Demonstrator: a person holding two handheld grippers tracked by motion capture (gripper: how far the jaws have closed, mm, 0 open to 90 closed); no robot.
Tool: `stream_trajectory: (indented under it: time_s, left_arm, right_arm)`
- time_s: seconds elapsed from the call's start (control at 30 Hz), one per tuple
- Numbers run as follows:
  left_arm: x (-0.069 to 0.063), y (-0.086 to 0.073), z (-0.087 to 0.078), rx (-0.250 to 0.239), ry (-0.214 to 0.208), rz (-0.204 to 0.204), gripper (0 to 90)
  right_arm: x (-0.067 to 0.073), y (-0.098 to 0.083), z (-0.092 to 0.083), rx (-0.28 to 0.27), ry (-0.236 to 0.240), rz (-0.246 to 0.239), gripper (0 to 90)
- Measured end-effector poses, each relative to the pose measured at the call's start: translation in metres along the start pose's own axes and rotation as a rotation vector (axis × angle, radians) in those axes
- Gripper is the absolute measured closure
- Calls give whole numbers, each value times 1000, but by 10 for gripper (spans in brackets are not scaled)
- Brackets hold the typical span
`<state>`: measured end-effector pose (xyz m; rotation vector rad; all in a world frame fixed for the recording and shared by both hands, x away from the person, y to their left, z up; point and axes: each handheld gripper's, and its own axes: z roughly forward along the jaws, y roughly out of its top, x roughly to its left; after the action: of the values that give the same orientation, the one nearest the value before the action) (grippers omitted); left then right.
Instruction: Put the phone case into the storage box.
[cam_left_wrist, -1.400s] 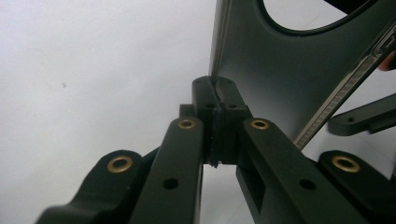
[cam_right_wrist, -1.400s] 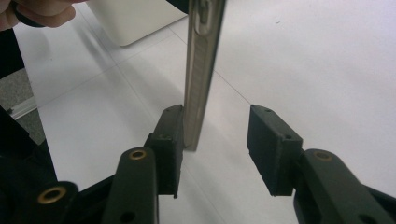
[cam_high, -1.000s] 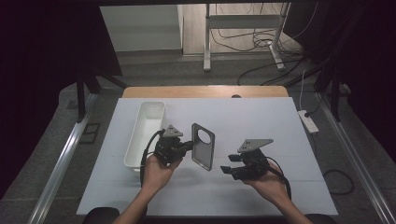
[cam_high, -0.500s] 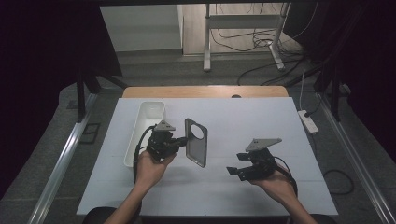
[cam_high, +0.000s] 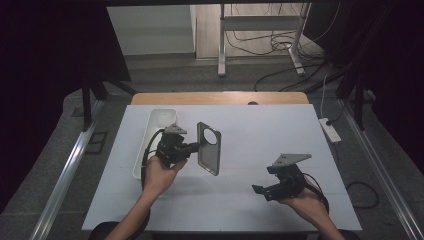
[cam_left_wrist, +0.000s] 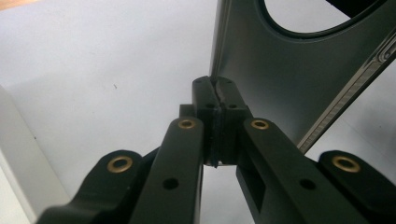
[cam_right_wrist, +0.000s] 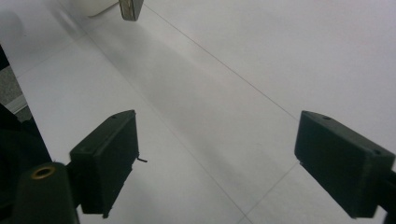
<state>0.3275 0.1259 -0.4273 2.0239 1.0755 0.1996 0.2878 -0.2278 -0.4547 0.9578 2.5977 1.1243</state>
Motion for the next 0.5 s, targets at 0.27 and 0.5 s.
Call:
stream_trajectory:
  time_s: [0.27, 0.5]
  left_arm:
    - [5, 9, -4, 10, 0, 3, 891]
    - [8, 15, -6, 10, 6, 5, 891]
  right_arm:
    - [-7, -8, -8, 21, -30, 31, 75]
    - [-11, -15, -15, 4, -43, 50, 18]
